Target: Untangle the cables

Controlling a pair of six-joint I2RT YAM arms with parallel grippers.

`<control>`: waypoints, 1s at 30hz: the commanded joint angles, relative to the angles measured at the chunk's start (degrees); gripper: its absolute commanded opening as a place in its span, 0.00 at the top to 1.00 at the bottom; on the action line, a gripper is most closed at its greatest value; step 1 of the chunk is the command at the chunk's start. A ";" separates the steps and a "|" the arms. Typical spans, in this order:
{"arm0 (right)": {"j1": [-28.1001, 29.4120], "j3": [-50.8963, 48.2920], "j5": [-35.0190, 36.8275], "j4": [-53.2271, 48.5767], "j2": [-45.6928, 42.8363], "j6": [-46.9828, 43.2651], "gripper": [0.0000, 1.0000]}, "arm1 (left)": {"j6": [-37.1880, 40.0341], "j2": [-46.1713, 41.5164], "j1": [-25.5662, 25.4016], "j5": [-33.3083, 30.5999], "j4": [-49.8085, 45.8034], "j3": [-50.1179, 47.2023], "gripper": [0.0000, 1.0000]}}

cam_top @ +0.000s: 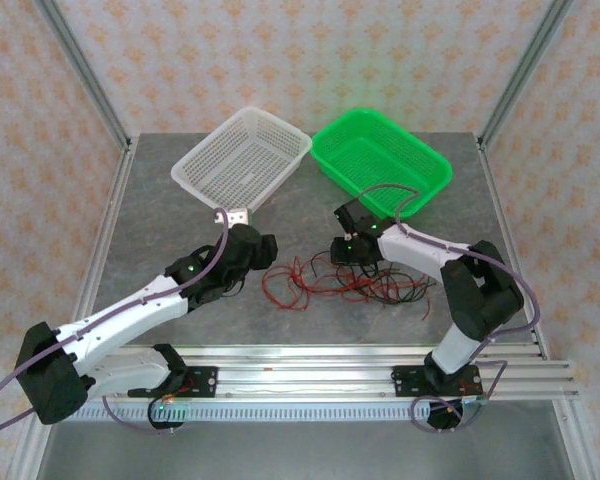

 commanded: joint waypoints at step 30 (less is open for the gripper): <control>0.36 11.74 8.71 -9.23 -15.85 3.53 1.00 | 1.13 -1.41 1.17 0.50 3.00 -4.11 0.38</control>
